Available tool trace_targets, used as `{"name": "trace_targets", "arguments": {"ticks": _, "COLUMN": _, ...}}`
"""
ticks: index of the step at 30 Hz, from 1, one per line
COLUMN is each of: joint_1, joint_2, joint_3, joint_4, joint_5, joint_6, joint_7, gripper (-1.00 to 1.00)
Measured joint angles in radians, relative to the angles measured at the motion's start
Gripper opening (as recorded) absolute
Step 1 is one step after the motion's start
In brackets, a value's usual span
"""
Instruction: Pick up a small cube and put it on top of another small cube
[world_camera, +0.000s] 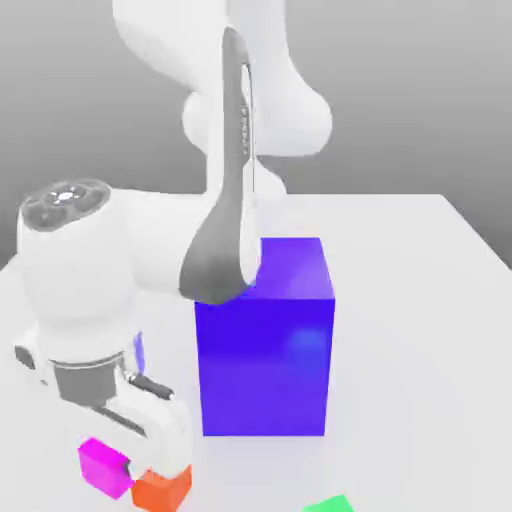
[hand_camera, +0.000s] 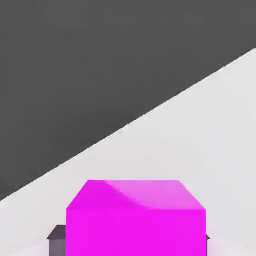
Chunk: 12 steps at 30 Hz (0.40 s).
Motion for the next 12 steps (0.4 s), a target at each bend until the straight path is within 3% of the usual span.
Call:
{"name": "trace_targets", "arguments": {"ticks": 5, "joint_1": 0.130, "joint_2": -0.009, "joint_3": 0.101, "joint_4": 0.034, "joint_5": -0.058, "joint_6": -0.045, "joint_7": -0.009, "gripper": -1.00}}
{"name": "trace_targets", "arguments": {"ticks": 8, "joint_1": 0.172, "joint_2": 0.081, "joint_3": 0.104, "joint_4": 0.051, "joint_5": -0.093, "joint_6": 0.028, "joint_7": 0.004, "gripper": -1.00}}
{"name": "trace_targets", "arguments": {"ticks": 9, "joint_1": 0.177, "joint_2": 0.106, "joint_3": 0.101, "joint_4": 0.053, "joint_5": -0.100, "joint_6": 0.050, "joint_7": 0.008, "gripper": 1.00}}
{"name": "trace_targets", "arguments": {"ticks": 12, "joint_1": 0.177, "joint_2": 0.106, "joint_3": 0.101, "joint_4": 0.053, "joint_5": -0.100, "joint_6": 0.050, "joint_7": 0.008, "gripper": 1.00}}
